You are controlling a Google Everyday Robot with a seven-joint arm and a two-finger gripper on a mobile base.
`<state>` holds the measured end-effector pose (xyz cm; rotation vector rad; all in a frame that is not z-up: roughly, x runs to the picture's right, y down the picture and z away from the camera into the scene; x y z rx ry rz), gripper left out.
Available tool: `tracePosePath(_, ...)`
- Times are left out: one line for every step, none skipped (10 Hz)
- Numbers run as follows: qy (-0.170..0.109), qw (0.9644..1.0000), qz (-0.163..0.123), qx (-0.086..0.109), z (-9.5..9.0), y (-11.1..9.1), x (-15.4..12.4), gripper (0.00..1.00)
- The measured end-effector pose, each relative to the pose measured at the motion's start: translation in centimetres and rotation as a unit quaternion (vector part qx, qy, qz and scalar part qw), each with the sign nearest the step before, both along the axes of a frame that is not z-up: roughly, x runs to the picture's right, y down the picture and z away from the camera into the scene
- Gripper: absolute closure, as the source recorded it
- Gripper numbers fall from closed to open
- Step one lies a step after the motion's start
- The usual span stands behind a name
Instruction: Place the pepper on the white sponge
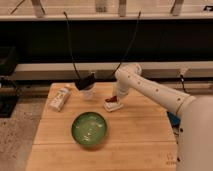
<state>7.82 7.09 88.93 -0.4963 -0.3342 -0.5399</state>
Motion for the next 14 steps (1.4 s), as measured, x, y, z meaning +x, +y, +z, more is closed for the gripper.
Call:
tracePosePath(-0.001,1.0,0.0,0.0,0.01,0.02,0.03,0.66)
tracePosePath(-0.001,1.0,0.0,0.0,0.01,0.0,0.06,0.6)
tracePosePath(-0.001,1.0,-0.001,0.0,0.0,0.01,0.06,0.53)
tracePosePath(-0.002,1.0,-0.001,0.001,-0.01,0.01,0.03,0.48)
tracePosePath(-0.003,1.0,-0.001,0.001,-0.02,0.0,-0.02,0.48)
tracePosePath(-0.004,1.0,-0.002,0.001,-0.02,0.01,-0.04,0.46)
tracePosePath(-0.005,1.0,-0.002,0.001,0.0,0.03,-0.03,0.43)
tracePosePath(-0.005,1.0,-0.002,0.001,-0.01,0.01,0.0,0.43)
tracePosePath(-0.005,1.0,-0.003,0.002,-0.02,0.0,0.02,0.43)
tracePosePath(-0.006,1.0,-0.003,0.002,-0.01,0.03,-0.02,0.42)
tracePosePath(-0.007,1.0,-0.004,0.002,-0.02,0.02,-0.06,0.37)
tracePosePath(-0.008,1.0,-0.004,0.002,-0.02,0.05,-0.06,0.36)
tracePosePath(-0.008,1.0,-0.004,0.003,-0.02,0.05,-0.02,0.33)
tracePosePath(-0.009,1.0,-0.001,0.004,-0.1,-0.16,0.0,0.22)
